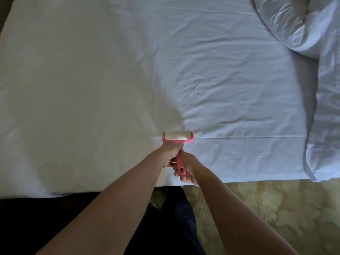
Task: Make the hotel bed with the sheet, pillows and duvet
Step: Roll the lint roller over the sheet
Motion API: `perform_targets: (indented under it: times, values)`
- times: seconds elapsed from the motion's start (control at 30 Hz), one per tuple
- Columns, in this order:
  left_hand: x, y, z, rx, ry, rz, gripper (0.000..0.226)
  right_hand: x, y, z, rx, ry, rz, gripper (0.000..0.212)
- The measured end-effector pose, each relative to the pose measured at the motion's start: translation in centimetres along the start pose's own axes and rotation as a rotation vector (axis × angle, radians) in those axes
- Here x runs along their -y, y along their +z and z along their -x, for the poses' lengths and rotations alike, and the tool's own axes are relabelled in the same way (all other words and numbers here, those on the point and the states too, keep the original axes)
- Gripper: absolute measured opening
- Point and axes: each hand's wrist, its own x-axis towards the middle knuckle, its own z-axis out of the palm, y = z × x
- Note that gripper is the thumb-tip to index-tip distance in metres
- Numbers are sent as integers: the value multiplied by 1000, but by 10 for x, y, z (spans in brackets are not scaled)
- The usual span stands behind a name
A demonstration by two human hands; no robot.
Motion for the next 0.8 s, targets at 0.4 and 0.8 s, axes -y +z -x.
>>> perform_targets:
  times: [0.4, 0.8]
  values:
    - [-11, 82, -19, -54, -51, 12, 20, -19, -78, -20, -2, 49, 0, 66]
    - [-75, 79, -51, -139, -59, 106, 17, 50, -105, -55, 162, 91, 52, 50]
